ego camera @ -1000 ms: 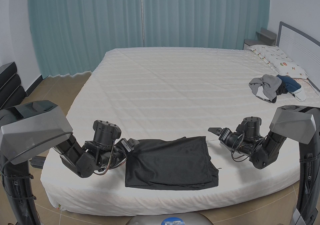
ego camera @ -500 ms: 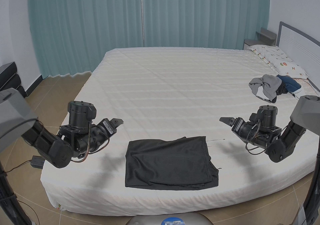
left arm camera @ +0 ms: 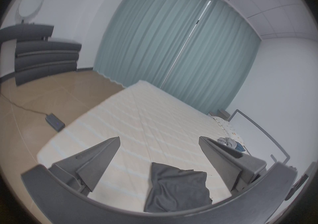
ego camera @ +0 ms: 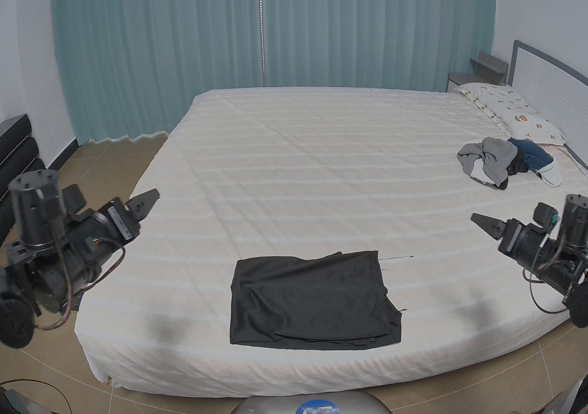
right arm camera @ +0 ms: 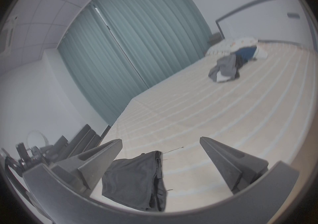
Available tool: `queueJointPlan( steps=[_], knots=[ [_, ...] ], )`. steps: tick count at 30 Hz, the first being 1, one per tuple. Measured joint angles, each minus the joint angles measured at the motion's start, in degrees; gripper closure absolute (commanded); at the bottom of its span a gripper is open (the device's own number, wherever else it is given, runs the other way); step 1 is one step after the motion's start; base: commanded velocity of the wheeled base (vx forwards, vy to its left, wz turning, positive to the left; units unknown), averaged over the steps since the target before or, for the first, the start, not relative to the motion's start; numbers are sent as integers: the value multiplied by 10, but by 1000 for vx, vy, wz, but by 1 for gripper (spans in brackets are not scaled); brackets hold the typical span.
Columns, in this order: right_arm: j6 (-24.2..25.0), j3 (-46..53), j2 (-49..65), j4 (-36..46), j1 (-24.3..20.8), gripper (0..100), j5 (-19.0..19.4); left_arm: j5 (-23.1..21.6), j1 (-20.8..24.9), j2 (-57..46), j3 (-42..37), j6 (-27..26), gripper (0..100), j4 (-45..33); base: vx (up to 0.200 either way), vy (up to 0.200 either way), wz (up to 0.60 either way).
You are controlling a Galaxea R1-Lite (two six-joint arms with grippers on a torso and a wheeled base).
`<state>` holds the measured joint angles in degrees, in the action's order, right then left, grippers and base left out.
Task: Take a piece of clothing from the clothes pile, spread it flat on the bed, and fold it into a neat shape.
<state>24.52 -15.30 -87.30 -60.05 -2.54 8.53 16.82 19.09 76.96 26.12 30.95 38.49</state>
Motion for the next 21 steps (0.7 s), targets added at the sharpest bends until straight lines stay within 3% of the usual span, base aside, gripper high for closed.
queueJointPlan(
  steps=[8,14,21],
  knots=[
    [-65,70,224,121,41,0,1,44,0,-204,-47,-76,0,-101,0,0,0],
    [-101,82,394,321,50,0,2,57,-16,-347,-59,-122,0,-205,0,0,0],
    [-163,62,590,591,24,0,3,62,-70,-504,-66,-185,0,-316,0,0,0]
  ],
)
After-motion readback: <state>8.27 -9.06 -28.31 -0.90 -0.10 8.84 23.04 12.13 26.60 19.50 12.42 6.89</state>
